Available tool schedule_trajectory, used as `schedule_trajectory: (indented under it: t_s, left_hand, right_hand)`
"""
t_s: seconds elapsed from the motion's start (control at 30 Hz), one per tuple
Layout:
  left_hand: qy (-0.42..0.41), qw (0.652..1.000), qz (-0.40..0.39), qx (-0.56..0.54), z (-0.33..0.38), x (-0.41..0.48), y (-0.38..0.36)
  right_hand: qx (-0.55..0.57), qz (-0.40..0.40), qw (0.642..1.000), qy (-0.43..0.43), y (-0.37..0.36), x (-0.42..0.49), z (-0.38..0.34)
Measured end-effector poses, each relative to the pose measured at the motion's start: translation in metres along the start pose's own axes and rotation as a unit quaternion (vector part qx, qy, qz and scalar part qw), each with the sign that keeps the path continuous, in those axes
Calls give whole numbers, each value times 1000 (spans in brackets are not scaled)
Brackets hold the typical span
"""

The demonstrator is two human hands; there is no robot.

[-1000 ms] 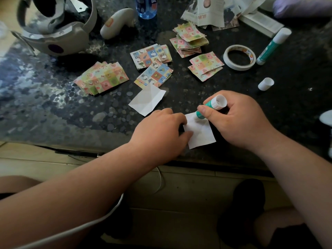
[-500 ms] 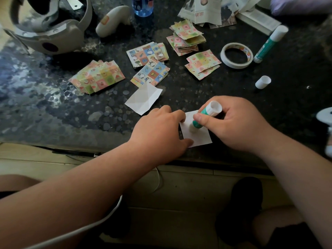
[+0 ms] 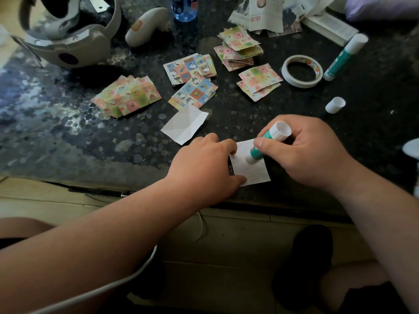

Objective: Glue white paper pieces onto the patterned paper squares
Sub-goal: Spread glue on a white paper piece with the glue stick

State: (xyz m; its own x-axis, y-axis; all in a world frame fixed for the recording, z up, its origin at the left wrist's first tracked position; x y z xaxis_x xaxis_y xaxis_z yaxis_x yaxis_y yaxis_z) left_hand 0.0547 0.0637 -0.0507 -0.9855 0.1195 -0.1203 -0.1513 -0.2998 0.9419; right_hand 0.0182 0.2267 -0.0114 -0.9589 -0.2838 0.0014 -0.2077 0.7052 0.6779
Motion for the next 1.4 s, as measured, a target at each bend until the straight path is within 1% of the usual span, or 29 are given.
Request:
schedule_trajectory:
  t_s: [0.07,0.13,0.37,0.47,0.63,0.73,0.8,0.83,0.87,0.9,0.93,0.97,1.0,1.03,1.1,1.13,1.17,1.23,1.3,1.33,1.4]
  left_hand:
    - [0,1000,-2,-3,0,0,0]
    - [2,1000,-5,-6,0,0,0]
    - [6,1000,-8,-15,-1,-1,-1]
    - [6,1000,-7,-15,0,-1,0]
    - [7,1000,-15,-12,-1,-1,1]
    - [9,1000,-19,-11,0,-2,2]
    - [12,1000,-24,-11,1,-2,2]
    - [13,1000,-26,-12,1,-2,3]
    - [13,999,-28,-14,1,-2,3]
    - [13,999,-33,-15,1,-1,3]
    - [12,999,-38,-16,1,-1,3]
    - [10,999,-44,-16,1,-1,3]
    - [9,998,-53,-18,1,0,4]
    - [8,998,-63,-21,0,0,4]
    - [10,996,-82,-40,0,2,6]
    - [13,994,-87,-58,1,4,7]
    - [16,993,-86,-79,2,6,10]
    - [17,990,-65,-121,5,11,19]
    - [15,988,-32,-153,8,16,30]
    - [15,986,-19,-166,8,17,35]
    - [18,981,-3,-195,7,19,42]
  right_hand:
    - [-26,-46,998,-16,-7,0,3]
    - [-36,-69,997,-31,-12,0,4]
    - [-27,-16,999,-22,-9,1,6]
    - [-19,-17,1000,-13,-8,-3,3]
    - [-48,-65,996,-36,-7,-8,2]
    - [-83,-118,987,-73,-4,-9,4]
    - [-104,-156,979,-80,1,-11,4]
    - [-103,-161,978,-79,5,-11,4]
    - [-87,-147,982,-77,11,-10,3]
    - [-49,-112,989,-81,18,-8,3]
    - [8,-62,994,-93,28,-5,4]
    - [80,-8,990,-114,36,-4,6]
    - [163,34,975,-146,42,-4,10]
    - [249,55,949,-185,44,-5,13]
    - [391,56,884,-249,37,-7,18]
    - [432,44,860,-267,33,-8,17]
    - [446,29,851,-275,30,-8,15]
    - [434,10,860,-269,25,-7,12]
    - [399,22,879,-259,24,-3,14]
    - [356,42,900,-250,27,-1,17]
    - [202,99,950,-215,38,1,22]
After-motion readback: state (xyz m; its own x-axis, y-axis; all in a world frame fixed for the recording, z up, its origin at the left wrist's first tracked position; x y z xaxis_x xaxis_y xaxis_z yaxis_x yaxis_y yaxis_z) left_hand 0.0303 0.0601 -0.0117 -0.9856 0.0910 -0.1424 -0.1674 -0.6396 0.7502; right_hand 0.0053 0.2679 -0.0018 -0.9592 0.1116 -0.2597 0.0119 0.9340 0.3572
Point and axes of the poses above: each hand's wrist, its own x-axis towards the middle knuckle, its own y-axis out of the back of the hand, z = x × y, the point moved 6 cm from there along x, towards the middle knuckle, and after that the axes turned 5 degrees about z, right-handed, at the moved point
